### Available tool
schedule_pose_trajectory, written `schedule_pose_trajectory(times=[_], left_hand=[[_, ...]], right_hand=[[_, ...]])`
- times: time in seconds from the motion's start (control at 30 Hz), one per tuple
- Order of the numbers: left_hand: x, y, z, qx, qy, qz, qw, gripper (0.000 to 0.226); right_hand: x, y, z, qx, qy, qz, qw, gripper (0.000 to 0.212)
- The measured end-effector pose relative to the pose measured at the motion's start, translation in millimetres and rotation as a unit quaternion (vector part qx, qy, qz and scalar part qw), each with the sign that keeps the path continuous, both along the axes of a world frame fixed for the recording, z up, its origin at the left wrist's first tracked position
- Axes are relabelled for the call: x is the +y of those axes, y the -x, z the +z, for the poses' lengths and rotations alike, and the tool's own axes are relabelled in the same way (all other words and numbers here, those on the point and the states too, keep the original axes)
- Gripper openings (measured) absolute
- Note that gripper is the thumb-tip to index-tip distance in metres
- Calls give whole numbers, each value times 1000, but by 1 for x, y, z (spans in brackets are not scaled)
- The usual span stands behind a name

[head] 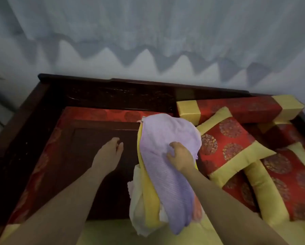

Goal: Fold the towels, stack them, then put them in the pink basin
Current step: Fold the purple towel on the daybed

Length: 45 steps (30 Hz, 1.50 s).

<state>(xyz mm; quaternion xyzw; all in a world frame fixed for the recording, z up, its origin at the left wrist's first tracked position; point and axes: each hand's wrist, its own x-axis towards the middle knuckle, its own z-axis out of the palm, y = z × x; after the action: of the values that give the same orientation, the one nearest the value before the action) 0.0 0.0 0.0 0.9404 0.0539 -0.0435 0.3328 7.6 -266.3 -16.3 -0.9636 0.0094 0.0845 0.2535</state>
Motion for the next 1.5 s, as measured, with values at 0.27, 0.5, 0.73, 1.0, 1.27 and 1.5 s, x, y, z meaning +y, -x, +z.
schedule_pose_trajectory(times=[0.27,0.5,0.73,1.0,1.27,1.5], left_hand=[[-52,-34,-60,24,56,-247,967,52],[-107,-59,-80,88,-4,-389,917,57],[-83,-93,-57,23,-90,-457,885,18],[-54,-57,-29,110,157,-354,915,25],[-75,-76,15,58,282,-213,934,22],[-42,-97,66,-3,335,-167,927,5]], right_hand=[[-8,-13,-31,43,98,58,993,14],[-60,-1,-34,202,-51,62,976,27],[-115,22,-19,310,-113,45,943,10],[-67,-22,33,120,-375,-23,919,31],[-19,-51,40,127,-308,76,940,18],[-54,-21,28,242,-159,114,950,27]])
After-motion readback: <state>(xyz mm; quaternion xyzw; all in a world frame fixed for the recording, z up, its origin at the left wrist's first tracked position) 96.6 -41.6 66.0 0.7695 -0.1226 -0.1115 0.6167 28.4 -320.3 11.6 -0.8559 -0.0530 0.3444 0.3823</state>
